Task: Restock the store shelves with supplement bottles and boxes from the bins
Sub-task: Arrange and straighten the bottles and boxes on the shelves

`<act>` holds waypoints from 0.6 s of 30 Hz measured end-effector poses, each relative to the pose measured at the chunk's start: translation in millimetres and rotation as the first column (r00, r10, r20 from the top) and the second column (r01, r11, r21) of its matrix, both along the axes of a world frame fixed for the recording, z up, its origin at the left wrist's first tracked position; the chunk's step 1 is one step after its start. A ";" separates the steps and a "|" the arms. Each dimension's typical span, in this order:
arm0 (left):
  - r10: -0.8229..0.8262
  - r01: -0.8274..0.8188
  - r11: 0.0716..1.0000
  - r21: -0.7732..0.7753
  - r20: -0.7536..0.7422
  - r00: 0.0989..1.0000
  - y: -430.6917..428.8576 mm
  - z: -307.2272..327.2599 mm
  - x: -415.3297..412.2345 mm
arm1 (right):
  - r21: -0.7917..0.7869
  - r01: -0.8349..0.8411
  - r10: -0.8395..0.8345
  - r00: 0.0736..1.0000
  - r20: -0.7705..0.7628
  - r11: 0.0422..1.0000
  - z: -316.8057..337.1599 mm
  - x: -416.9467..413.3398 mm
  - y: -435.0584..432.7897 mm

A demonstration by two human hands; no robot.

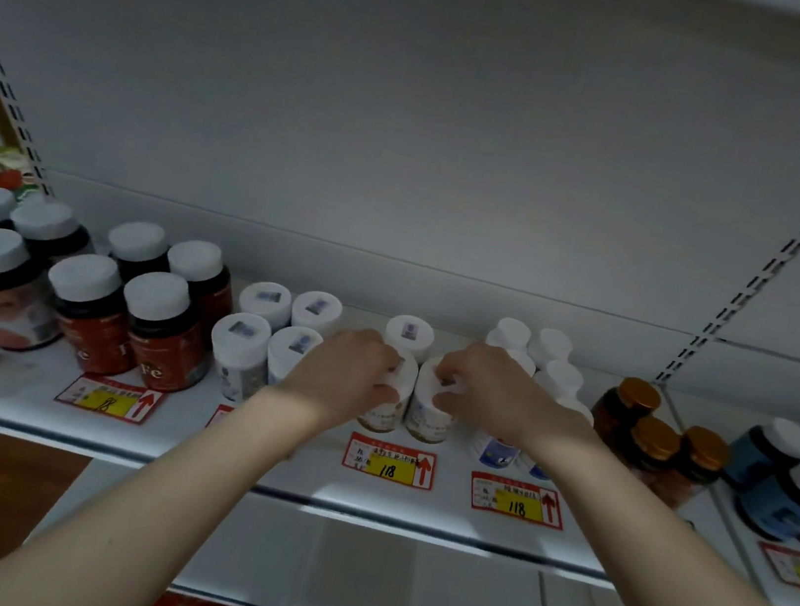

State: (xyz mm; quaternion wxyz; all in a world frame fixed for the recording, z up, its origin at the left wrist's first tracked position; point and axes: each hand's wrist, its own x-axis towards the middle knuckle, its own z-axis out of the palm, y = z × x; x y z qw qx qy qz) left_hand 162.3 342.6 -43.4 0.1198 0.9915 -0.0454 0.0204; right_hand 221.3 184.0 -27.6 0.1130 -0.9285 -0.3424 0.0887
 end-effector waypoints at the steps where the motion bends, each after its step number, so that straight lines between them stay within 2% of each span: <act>1: -0.008 0.008 1.000 0.003 0.001 1.000 0.6 0.5 0.4 | 0.004 0.001 -0.001 1.000 0.000 1.000 -0.6 -0.7 0.5; 8: -0.053 0.052 0.998 0.019 0.023 0.998 3.7 2.4 1.4 | -0.005 0.039 -0.039 0.999 -0.019 0.999 -0.8 -3.0 -0.6; 14: 0.022 -0.012 0.995 -0.096 0.104 0.994 16.4 16.6 40.8 | 0.020 0.069 -0.070 0.997 0.021 0.997 1.3 -4.9 -0.1; 18: -0.005 0.005 0.987 -0.162 0.006 1.000 13.8 16.6 69.3 | 0.032 0.087 -0.088 0.996 0.011 0.996 0.3 -7.3 1.4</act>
